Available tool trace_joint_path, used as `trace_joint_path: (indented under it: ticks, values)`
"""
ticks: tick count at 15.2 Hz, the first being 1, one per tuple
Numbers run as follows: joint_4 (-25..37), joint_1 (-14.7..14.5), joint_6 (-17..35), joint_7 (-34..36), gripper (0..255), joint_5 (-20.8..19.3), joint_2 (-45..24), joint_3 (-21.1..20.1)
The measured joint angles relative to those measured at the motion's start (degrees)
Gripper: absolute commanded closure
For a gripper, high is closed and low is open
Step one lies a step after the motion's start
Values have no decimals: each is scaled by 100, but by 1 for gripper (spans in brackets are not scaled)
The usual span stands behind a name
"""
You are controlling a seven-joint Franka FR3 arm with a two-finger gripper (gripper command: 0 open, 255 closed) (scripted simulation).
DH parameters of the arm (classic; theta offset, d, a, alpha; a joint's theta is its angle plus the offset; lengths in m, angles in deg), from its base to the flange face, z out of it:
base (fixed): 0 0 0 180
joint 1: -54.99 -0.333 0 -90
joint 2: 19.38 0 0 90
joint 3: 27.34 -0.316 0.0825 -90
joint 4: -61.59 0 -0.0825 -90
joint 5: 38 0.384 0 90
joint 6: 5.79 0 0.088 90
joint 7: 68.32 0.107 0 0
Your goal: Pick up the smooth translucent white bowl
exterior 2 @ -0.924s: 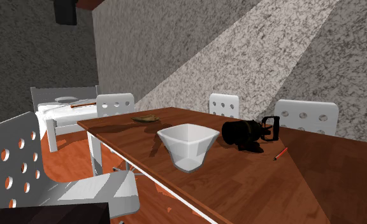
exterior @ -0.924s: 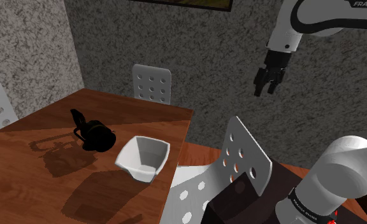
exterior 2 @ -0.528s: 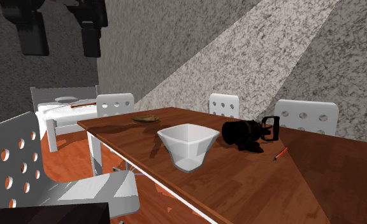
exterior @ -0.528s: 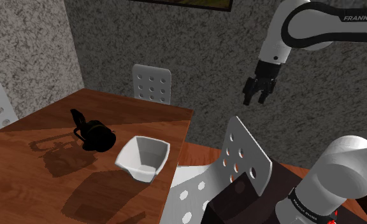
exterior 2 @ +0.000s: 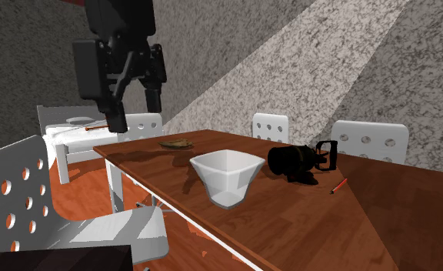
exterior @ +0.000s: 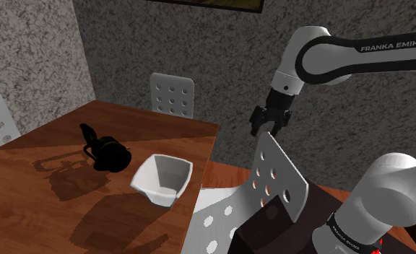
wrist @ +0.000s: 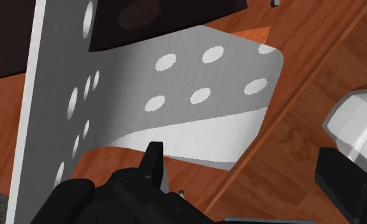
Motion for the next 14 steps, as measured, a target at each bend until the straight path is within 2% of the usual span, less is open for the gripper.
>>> trace_joint_path:
  ticks: [5,14]
  values:
    - [-299,-230,1097,570,0,614,-476,-462]
    - [18,-540,3254,1481,0,1468,-2259,-1301]
